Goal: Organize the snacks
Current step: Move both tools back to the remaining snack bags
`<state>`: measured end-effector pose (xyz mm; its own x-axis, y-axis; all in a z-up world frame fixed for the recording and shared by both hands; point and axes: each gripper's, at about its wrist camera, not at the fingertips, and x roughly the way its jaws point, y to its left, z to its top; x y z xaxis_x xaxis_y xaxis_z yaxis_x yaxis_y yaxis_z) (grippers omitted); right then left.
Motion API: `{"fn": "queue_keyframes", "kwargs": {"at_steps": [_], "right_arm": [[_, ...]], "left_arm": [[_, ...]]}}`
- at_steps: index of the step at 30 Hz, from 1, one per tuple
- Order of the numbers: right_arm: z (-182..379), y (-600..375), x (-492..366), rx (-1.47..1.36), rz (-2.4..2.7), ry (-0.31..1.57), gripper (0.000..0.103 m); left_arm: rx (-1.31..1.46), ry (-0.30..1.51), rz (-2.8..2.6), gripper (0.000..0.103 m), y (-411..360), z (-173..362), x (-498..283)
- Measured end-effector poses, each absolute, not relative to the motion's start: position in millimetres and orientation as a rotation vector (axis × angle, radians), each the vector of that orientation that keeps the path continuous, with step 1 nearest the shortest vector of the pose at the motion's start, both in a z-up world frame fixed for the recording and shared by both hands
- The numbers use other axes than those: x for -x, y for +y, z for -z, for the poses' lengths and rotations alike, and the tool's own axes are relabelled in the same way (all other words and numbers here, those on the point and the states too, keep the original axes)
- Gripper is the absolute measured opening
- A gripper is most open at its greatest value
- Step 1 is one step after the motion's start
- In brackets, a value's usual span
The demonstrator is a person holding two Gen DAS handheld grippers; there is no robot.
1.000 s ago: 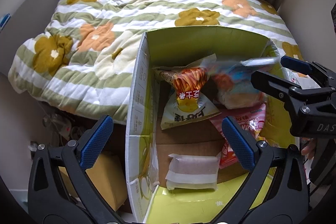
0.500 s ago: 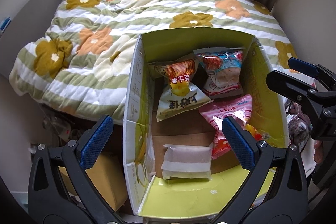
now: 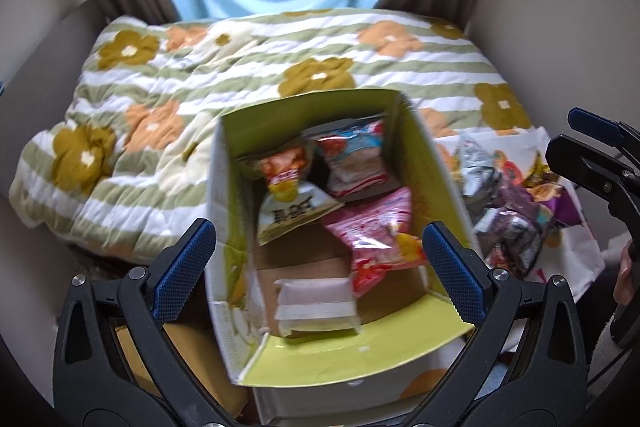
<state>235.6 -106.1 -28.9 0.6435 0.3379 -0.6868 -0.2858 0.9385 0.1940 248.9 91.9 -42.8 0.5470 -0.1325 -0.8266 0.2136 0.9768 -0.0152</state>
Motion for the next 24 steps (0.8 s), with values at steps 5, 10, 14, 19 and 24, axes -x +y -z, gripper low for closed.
{"fn": "queue_keyframes", "kwargs": {"at_steps": [5,10,14,19,24], "right_arm": [[15.3,-146.8,-201.2,-0.061,-0.231,0.75,0.102],[12.1,-190.9,-184.3,-0.077,-0.166,0.748,0.102],[16.6,-232.8,-176.8,-0.102,-0.134,0.756,0.102],[32.6,-293.6,-176.2,-0.153,-0.117,0.804,0.102],[60.3,-351.5,-183.8,-0.221,-0.096,0.871,0.102]], "left_arm": [[-0.108,0.953,0.293,0.103,53.9,39.5,-240.1],[-0.126,0.962,0.362,0.103,4.2,40.3,-233.3],[-0.132,0.984,0.374,0.103,-41.4,47.8,-232.8],[-0.122,1.043,0.387,0.103,-95.3,67.6,-234.8],[-0.079,1.127,0.341,0.103,-139.4,97.4,-246.3]]}}
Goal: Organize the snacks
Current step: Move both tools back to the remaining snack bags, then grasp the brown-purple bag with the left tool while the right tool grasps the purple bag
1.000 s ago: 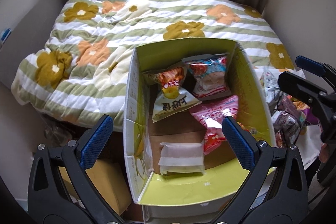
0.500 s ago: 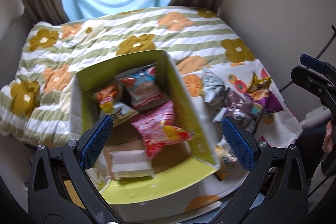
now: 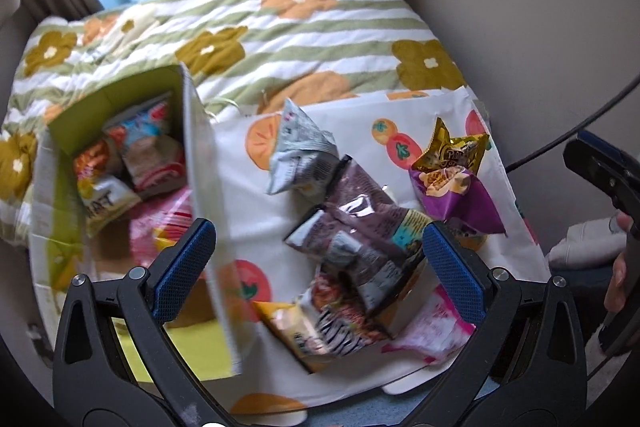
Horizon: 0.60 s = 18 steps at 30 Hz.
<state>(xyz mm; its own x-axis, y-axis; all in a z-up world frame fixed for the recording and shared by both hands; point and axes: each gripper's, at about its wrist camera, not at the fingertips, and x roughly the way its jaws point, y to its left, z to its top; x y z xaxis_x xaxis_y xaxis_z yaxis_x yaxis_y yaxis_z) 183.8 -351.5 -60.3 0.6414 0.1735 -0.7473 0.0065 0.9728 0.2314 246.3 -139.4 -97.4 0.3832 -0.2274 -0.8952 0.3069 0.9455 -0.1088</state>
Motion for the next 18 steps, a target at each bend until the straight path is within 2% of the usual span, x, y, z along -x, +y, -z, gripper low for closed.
{"fn": "queue_keyframes", "kwargs": {"at_steps": [10,18], "right_arm": [[126.2,-406.8,-215.1,-0.296,-0.14,1.026,0.102],[166.3,-406.8,-234.8,-0.199,-0.308,1.094,0.102]], "left_arm": [[0.022,1.265,0.1,0.103,-181.4,159.0,-273.3],[0.074,1.366,-0.004,0.103,-187.2,194.1,-283.2]]}}
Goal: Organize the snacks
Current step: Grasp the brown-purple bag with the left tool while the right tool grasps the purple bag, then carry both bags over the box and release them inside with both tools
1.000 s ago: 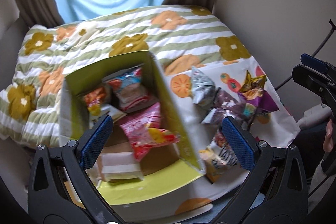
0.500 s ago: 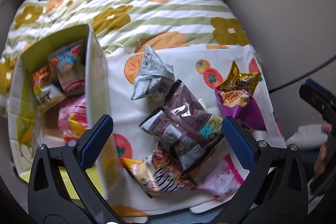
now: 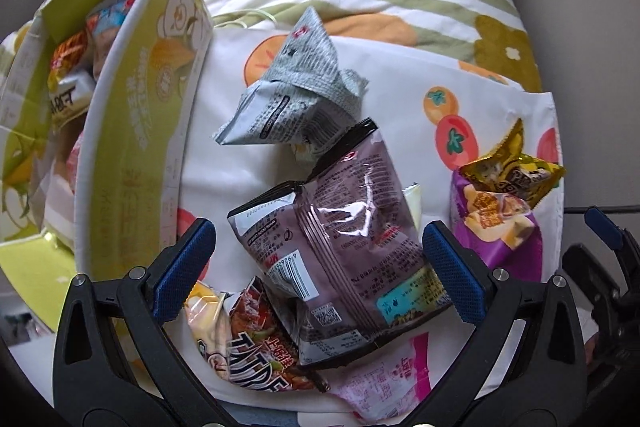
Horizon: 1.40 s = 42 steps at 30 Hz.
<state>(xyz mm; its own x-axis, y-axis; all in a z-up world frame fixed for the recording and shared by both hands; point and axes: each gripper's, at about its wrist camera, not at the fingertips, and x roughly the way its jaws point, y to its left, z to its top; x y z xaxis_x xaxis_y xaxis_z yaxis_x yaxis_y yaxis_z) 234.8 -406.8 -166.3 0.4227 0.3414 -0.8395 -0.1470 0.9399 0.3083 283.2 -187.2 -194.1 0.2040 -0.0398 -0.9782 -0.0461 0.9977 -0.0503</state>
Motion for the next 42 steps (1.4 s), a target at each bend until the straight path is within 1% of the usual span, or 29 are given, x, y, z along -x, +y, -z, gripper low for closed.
{"fn": "queue_keyframes", "kwargs": {"at_steps": [10,17,20,24,32,33,34,35,37,42], "right_arm": [[213.4,-393.6,-267.7,-0.069,-0.581,1.234,0.102],[230.2,-385.2,-268.9,-0.037,-0.656,1.269,0.102],[232.6,-382.9,-266.2,-0.009,-0.67,1.266,0.102],[234.8,-383.5,-266.2,-0.012,-0.679,1.266,0.102],[244.1,-373.1,-270.9,-0.009,-0.705,1.274,0.101],[244.4,-371.2,-270.5,-0.002,-0.707,1.271,0.095],[244.3,-368.9,-269.0,0.008,-0.707,1.268,0.086],[244.7,-367.3,-267.4,0.018,-0.708,1.269,0.085],[243.5,-366.6,-263.8,0.036,-0.703,1.256,0.078],[236.7,-372.1,-257.2,0.031,-0.674,1.226,0.07]], "left_arm": [[0.175,1.477,-0.064,0.103,-178.0,218.0,-284.0],[0.239,1.574,-0.043,0.103,-181.4,244.9,-277.0],[0.216,1.586,-0.035,0.103,-186.3,251.2,-275.0],[0.229,1.571,-0.007,0.088,-190.7,248.0,-275.9],[0.172,1.537,0.029,0.081,-200.4,236.4,-276.5],[0.165,1.534,0.033,0.081,-201.4,234.9,-276.8],[0.158,1.531,0.037,0.08,-201.5,233.9,-277.8],[0.151,1.527,0.041,0.08,-200.5,231.7,-277.0],[0.141,1.519,0.044,0.08,-202.1,229.4,-277.1],[0.128,1.498,0.061,0.079,-200.6,218.7,-273.5]]}}
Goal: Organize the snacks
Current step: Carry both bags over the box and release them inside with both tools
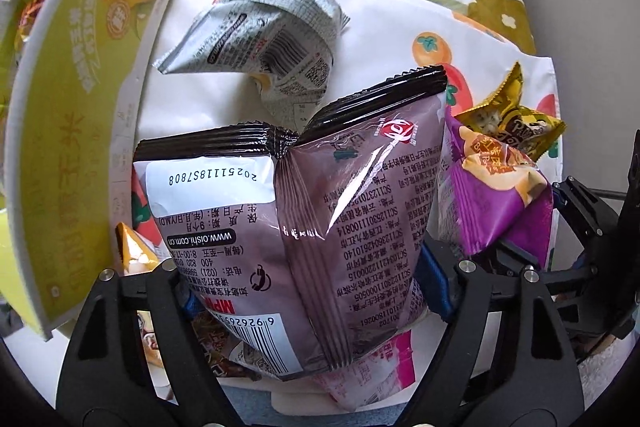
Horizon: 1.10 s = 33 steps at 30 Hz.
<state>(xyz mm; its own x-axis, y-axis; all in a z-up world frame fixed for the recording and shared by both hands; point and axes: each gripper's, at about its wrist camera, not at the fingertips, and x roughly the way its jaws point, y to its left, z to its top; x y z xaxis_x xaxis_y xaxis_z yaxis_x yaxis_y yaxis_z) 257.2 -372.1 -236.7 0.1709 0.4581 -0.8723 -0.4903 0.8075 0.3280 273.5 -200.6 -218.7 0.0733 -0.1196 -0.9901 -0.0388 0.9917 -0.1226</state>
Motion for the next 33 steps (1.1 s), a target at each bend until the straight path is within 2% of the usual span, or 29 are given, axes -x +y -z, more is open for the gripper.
{"fn": "queue_keyframes", "kwargs": {"at_steps": [13,21,26,33], "right_arm": [[187.1,-379.8,-232.6,-0.054,-0.608,1.115,0.064],[129.1,-378.1,-219.1,-0.051,-0.538,1.004,0.063],[86.2,-358.3,-214.8,-0.031,-0.513,0.921,0.063],[43.1,-299.7,-218.2,-0.044,-0.527,0.831,0.062]], "left_arm": [[0.145,1.371,0.125,0.079,-188.5,165.5,-260.0],[0.199,1.216,0.183,0.079,-161.9,103.4,-250.5],[0.231,1.122,0.189,0.079,-123.2,65.2,-247.1],[0.244,1.062,0.134,0.079,-44.5,38.2,-252.2]]}}
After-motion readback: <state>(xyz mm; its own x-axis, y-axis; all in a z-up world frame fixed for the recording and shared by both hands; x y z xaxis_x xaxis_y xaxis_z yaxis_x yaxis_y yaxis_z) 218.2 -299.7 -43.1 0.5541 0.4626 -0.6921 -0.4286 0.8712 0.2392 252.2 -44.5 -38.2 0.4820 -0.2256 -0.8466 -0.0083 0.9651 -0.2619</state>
